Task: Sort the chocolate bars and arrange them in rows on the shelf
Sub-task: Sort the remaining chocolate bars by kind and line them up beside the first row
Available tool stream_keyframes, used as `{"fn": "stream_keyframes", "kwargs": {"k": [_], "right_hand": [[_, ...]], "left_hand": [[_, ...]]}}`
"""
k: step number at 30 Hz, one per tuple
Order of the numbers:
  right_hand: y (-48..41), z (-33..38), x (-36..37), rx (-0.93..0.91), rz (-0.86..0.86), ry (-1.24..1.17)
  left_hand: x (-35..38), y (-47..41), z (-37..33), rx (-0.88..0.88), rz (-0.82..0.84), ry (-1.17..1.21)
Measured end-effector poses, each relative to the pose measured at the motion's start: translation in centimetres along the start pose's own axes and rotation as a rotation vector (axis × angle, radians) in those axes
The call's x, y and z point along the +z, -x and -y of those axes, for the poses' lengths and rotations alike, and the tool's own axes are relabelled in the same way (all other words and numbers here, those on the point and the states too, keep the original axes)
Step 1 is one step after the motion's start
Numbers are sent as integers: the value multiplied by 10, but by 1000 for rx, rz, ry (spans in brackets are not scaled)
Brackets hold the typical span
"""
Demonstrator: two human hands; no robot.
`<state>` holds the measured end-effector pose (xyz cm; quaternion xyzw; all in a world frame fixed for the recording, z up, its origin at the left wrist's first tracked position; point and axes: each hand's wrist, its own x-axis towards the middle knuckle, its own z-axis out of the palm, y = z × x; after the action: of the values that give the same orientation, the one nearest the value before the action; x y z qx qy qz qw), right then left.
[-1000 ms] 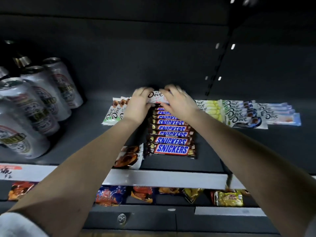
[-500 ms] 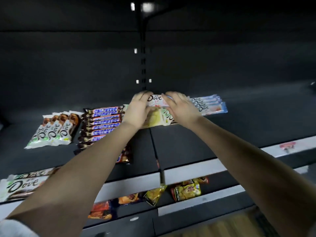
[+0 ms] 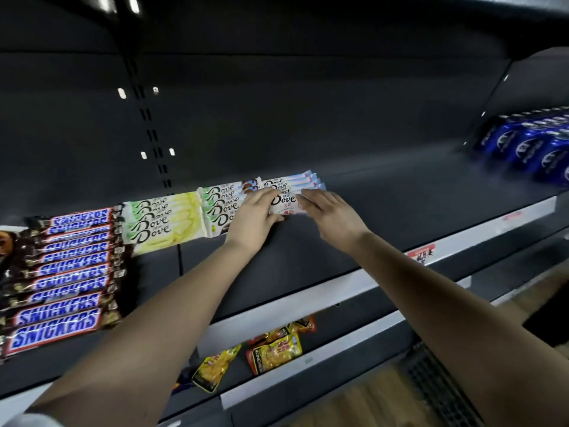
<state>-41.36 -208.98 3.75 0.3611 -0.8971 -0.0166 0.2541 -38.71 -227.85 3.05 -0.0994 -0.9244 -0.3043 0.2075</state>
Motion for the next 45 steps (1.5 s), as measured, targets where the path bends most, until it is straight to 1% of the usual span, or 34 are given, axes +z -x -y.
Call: {"fn": "stream_keyframes", "kwargs": {"k": [7, 12, 18, 24, 28, 36, 42, 45], "right_hand": [[21, -19, 16, 23, 108, -54], [14, -25, 29, 32, 87, -107], [1, -30, 38, 64, 124, -220], [-6, -34, 38, 90, 192, -201], [-9, -34, 34, 128, 205, -187], [-11, -30, 31, 142, 259, -192], [-10, -32, 38, 152, 238, -208], [-9, -32, 41, 141, 193, -203]], "left_hand": [[31, 1, -14, 18, 38, -109], [38, 4, -12, 16, 81, -167], [42, 4, -10, -21, 11, -181], [42, 7, -10, -63, -55, -210], [43, 7, -8, -100, -61, -231], [41, 7, -13, -78, -62, -267], [41, 8, -14, -114, -65, -252], [40, 8, -15, -129, -75, -245]]}}
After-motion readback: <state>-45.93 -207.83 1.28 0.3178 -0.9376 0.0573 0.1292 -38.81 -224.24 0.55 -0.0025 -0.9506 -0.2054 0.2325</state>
